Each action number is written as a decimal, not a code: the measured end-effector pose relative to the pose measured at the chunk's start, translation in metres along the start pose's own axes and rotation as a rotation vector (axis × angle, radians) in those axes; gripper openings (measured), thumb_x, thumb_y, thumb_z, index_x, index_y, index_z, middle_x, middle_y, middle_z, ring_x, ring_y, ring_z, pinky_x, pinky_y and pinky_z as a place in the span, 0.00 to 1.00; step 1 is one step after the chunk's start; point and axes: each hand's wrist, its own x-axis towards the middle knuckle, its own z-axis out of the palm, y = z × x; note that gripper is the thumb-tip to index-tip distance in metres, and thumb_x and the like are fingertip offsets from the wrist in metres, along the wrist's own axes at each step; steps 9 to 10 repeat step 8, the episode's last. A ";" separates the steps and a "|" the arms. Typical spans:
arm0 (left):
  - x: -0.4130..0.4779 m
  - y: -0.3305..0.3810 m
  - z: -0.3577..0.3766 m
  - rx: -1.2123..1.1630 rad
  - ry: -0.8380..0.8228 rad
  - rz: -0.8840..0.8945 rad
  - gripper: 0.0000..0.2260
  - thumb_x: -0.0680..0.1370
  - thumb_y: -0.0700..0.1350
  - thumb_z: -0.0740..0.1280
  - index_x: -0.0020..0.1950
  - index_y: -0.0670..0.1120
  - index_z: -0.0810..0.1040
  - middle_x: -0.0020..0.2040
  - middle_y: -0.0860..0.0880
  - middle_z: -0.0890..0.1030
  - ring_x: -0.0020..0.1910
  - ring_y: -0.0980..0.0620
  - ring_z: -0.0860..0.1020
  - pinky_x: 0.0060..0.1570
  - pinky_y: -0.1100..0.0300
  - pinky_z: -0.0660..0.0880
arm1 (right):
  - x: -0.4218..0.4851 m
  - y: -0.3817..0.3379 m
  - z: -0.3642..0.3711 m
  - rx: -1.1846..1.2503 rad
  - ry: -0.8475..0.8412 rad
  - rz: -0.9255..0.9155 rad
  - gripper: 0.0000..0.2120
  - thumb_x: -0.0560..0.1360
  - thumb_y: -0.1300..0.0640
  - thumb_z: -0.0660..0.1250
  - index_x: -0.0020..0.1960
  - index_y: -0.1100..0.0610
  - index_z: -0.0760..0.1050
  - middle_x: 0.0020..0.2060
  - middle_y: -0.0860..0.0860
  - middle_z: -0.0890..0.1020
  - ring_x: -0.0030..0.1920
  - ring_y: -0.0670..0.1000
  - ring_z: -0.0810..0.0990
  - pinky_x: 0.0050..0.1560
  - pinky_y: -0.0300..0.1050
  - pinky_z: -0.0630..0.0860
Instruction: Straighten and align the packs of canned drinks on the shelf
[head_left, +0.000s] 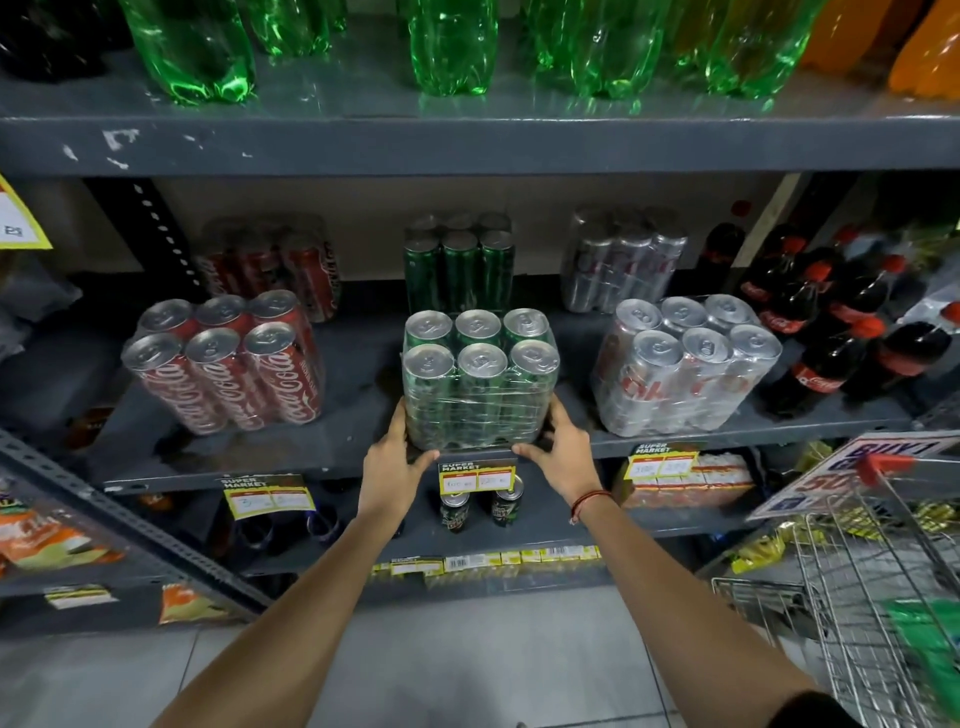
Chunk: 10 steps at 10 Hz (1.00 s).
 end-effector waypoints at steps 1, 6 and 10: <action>0.001 0.000 0.001 0.010 0.002 -0.011 0.38 0.73 0.43 0.71 0.76 0.49 0.53 0.59 0.43 0.81 0.55 0.44 0.80 0.55 0.47 0.77 | 0.000 -0.001 0.001 0.003 0.003 0.006 0.41 0.69 0.65 0.74 0.75 0.56 0.57 0.64 0.55 0.77 0.63 0.54 0.76 0.66 0.47 0.70; 0.002 -0.067 -0.107 -0.257 0.412 -0.265 0.11 0.72 0.37 0.70 0.54 0.41 0.78 0.56 0.41 0.81 0.57 0.42 0.79 0.60 0.47 0.74 | -0.064 -0.067 0.140 0.224 0.589 -0.048 0.19 0.74 0.64 0.68 0.64 0.60 0.70 0.56 0.57 0.73 0.51 0.55 0.75 0.53 0.38 0.72; 0.017 -0.115 -0.166 -0.281 0.582 -0.383 0.16 0.70 0.32 0.68 0.56 0.40 0.70 0.58 0.36 0.73 0.53 0.41 0.76 0.55 0.46 0.74 | -0.036 -0.130 0.193 0.216 0.243 -0.130 0.24 0.72 0.60 0.71 0.66 0.58 0.68 0.57 0.52 0.70 0.55 0.54 0.74 0.55 0.55 0.76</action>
